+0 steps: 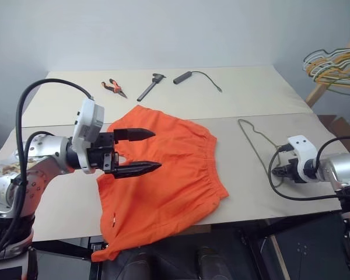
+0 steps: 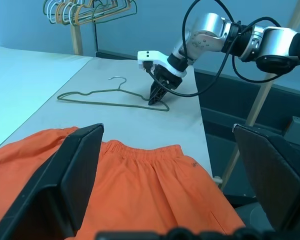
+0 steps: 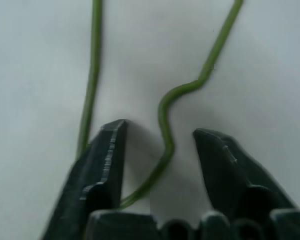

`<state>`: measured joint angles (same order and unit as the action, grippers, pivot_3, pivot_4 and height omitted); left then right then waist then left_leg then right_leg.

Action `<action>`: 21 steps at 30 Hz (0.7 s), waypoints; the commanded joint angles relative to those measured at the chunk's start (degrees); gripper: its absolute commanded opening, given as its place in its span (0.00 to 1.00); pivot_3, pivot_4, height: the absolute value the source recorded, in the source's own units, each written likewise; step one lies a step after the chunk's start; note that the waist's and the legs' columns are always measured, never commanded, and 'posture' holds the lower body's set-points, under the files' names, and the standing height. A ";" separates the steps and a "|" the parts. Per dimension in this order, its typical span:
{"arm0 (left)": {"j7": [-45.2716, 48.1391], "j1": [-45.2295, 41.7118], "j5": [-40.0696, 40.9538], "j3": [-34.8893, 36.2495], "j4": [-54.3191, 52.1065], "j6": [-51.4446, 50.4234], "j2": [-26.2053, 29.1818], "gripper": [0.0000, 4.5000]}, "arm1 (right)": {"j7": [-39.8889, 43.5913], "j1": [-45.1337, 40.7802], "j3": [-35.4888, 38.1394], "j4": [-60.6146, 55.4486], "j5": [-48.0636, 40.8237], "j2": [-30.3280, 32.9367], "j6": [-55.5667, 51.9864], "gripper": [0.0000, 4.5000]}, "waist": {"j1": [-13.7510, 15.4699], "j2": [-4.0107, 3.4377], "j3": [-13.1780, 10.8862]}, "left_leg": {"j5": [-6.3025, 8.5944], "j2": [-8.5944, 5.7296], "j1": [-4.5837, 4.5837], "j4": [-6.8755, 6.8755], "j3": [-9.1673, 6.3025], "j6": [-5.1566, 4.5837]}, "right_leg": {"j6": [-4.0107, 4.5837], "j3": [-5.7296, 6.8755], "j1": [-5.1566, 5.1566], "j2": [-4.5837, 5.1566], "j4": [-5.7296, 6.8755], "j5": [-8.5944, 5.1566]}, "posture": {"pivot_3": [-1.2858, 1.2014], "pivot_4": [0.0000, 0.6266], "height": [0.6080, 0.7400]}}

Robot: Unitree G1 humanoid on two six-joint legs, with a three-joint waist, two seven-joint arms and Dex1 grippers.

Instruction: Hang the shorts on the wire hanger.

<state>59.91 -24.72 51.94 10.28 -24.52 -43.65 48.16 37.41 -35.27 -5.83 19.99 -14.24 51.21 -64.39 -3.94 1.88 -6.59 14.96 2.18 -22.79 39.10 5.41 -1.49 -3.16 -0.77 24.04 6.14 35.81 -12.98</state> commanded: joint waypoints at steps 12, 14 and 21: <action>1.33 -1.15 -0.13 0.75 -0.86 1.01 2.04 1.00 | -1.65 4.01 5.06 -1.71 1.22 -1.28 1.45 0.01 | 0.20 0.14 0.11 | 0.00 0.00 -0.01 0.00 -0.01 0.00 | 0.00 0.05 -0.02 0.00 -0.01 0.00 | 0.48 0.16 1.00; 1.27 -1.52 -0.18 0.67 -0.66 1.00 2.03 1.00 | -3.26 5.44 4.90 -4.39 3.34 -0.87 7.51 0.01 | 0.13 0.17 0.12 | 0.00 0.00 -0.01 0.01 0.00 0.00 | 0.00 0.04 -0.02 0.00 -0.01 0.00 | 0.48 0.16 1.00; 0.48 -5.52 -2.13 0.19 3.28 1.67 1.67 1.00 | -8.69 10.81 0.92 -15.60 18.97 4.51 45.98 0.01 | -0.13 -0.05 0.11 | -0.01 -0.04 -0.06 0.03 0.00 0.02 | -0.03 -0.03 0.14 0.02 0.09 0.00 | 0.47 0.14 1.00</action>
<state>60.71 -28.43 50.52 9.93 -21.93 -43.48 49.46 30.14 -23.39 -5.56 8.69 0.34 53.12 -29.23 -4.08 1.84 -6.48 14.95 2.12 -22.84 39.12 5.42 -1.48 -3.20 -0.81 24.19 6.18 35.90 -12.99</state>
